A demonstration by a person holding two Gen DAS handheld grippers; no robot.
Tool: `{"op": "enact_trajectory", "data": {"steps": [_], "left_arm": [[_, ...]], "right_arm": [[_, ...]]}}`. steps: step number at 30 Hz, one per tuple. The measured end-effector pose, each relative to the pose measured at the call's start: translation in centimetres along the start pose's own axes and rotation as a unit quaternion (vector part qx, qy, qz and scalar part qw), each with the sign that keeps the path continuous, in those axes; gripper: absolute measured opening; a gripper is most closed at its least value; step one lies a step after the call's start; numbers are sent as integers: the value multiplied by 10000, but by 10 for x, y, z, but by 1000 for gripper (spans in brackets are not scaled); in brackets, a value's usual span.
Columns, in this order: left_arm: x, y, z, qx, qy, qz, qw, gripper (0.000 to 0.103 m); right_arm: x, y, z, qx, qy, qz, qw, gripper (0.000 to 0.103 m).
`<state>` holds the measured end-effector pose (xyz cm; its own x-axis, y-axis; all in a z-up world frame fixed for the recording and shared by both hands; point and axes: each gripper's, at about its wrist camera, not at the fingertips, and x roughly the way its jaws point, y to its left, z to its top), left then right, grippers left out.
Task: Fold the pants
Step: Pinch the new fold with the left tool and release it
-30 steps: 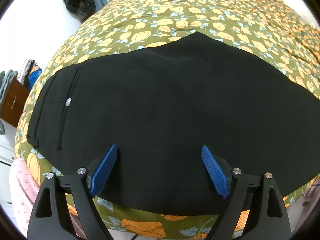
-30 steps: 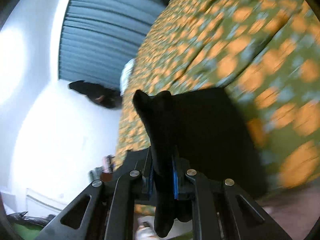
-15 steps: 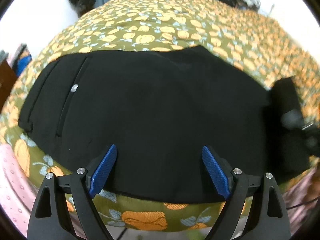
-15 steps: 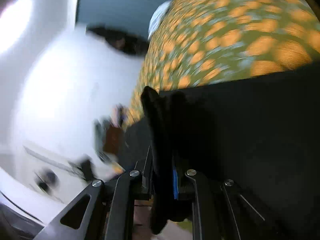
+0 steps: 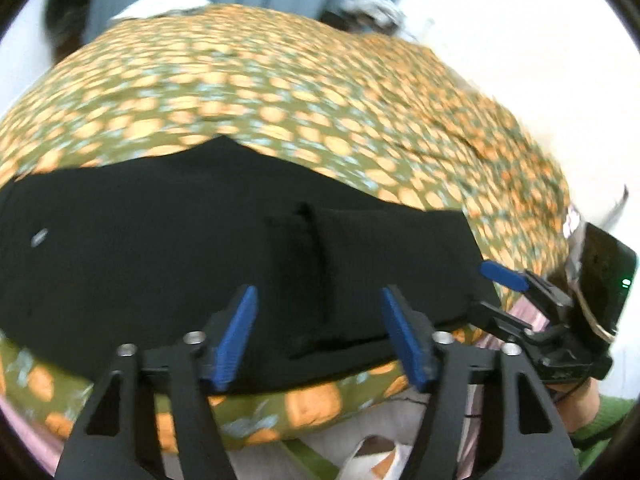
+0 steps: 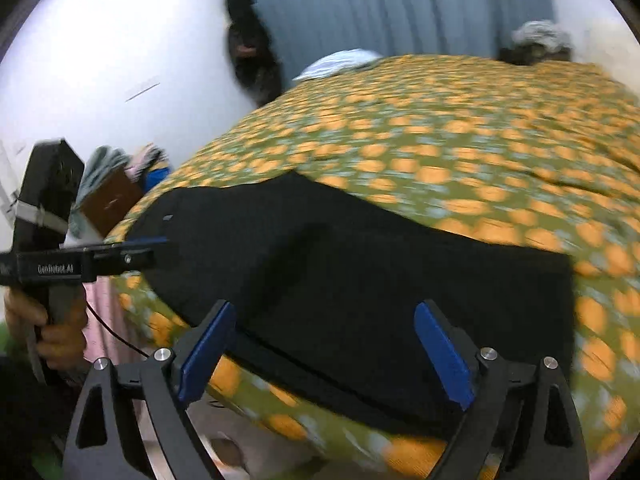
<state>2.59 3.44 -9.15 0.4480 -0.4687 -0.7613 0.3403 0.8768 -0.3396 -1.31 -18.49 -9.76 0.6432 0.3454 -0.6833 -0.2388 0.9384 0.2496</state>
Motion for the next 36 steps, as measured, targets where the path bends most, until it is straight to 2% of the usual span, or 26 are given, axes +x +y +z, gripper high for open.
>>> {"op": "enact_trajectory", "data": {"steps": [3,6,8,10,12,15,18,22,26,28,29,30,32,34,36], "left_arm": [[33,-14,6,226,337,32,9992,36],[58,-23,9,427,718,221,9963,30],[71,-31,9,619,885,373,9935,3],[76,-33,6,688,961,616,9911,2],[63,-28,4,561,856,729,9921,1],[49,-9,-4,223,822,683,9940,2],[60,-2,-11,172,915,681,9933,2],[65,-7,-9,260,916,612,9936,3],[58,-7,-9,284,895,669,9933,12],[52,-3,-9,173,818,621,9946,26],[51,-2,-9,137,803,615,9948,37],[51,0,-9,104,771,654,9948,46],[52,3,-9,41,784,744,9941,48],[50,9,-8,-110,874,702,9936,49],[37,15,-5,-228,808,670,9942,52]], "right_arm": [[-20,-23,-6,507,-260,-174,9982,91],[-27,-37,0,809,-556,-282,9948,91],[-30,-43,-1,914,-620,-247,9936,91],[-31,-51,0,1039,-569,-105,9929,91],[-30,-62,5,1112,-524,-53,9924,91],[-33,-80,18,938,-480,-173,9943,91],[0,-102,29,857,272,62,9959,91],[72,-140,16,1135,1346,92,9843,91],[47,-134,34,1123,982,64,9888,90],[24,-122,39,1087,784,183,9908,90],[15,-114,38,1053,755,233,9913,90],[12,-108,34,1056,773,262,9911,90],[22,-99,17,1115,1070,345,9874,92],[45,-97,-6,1126,1653,160,9797,91],[41,-91,-6,1109,1518,-20,9822,90]]}}
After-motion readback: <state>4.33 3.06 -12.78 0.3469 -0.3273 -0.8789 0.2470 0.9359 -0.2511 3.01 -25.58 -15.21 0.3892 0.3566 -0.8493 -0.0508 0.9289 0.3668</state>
